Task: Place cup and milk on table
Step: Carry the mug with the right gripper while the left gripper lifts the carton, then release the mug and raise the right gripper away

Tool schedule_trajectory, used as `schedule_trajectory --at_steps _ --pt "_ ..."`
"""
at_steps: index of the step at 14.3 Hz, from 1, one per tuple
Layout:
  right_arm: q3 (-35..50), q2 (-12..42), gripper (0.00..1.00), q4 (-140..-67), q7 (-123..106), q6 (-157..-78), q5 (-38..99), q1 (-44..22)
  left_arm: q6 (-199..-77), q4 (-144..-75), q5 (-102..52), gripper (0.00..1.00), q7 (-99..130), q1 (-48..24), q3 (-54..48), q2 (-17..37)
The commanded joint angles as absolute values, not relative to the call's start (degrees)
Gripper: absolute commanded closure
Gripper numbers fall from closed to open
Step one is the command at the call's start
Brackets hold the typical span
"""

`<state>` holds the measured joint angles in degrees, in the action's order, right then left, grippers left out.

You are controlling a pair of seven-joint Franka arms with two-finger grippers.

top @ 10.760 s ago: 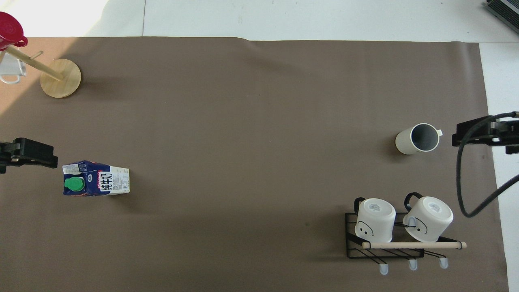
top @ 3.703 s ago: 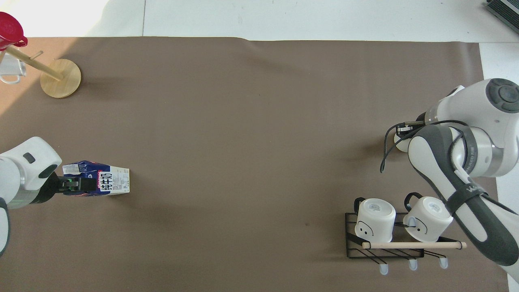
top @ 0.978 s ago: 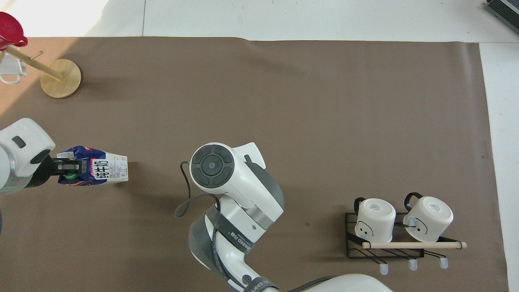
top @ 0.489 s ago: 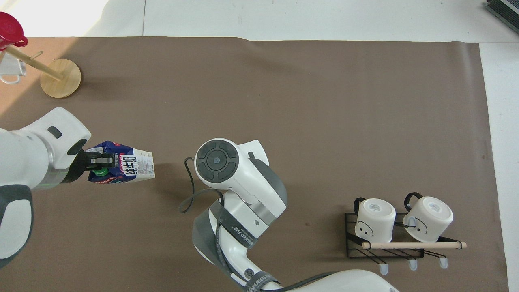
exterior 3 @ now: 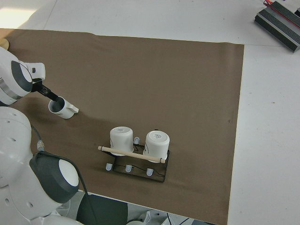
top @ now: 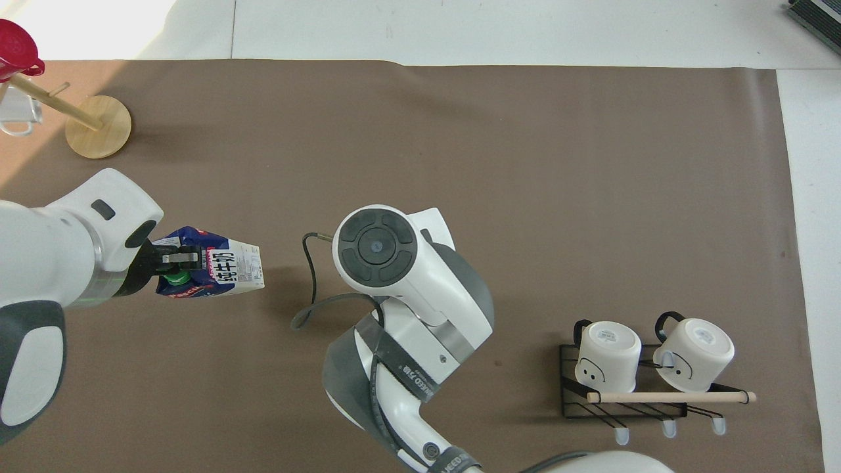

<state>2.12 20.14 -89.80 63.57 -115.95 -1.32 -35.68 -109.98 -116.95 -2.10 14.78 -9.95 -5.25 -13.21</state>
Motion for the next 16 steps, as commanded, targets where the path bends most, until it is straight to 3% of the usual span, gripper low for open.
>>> schedule_trajectory --at_steps 1,4,8,13,16 --pt "2.5 12.2 0.0 -94.1 56.9 -113.1 -0.9 -29.7 -108.4 -115.4 -2.7 0.63 16.6 -12.9 -4.6 -12.5" --pt "2.4 6.8 0.0 -95.1 48.8 -107.1 -1.0 -23.7 -108.4 -115.8 -2.9 0.63 19.2 -16.3 -4.7 -12.6" --pt "2.4 -0.6 0.0 -100.5 38.4 -106.4 -1.0 -16.0 -108.6 -117.0 -2.9 0.64 22.6 -20.1 -4.7 -12.5" --pt "2.1 -4.7 0.0 -100.1 24.8 -99.8 -0.8 -7.2 -112.2 -119.7 -2.9 0.65 25.0 -23.0 -4.6 -9.8" --pt "2.1 -4.0 0.0 -98.4 18.9 -98.2 -0.7 -4.0 -116.1 -120.3 -2.9 0.65 26.8 -23.8 -4.6 -8.0"
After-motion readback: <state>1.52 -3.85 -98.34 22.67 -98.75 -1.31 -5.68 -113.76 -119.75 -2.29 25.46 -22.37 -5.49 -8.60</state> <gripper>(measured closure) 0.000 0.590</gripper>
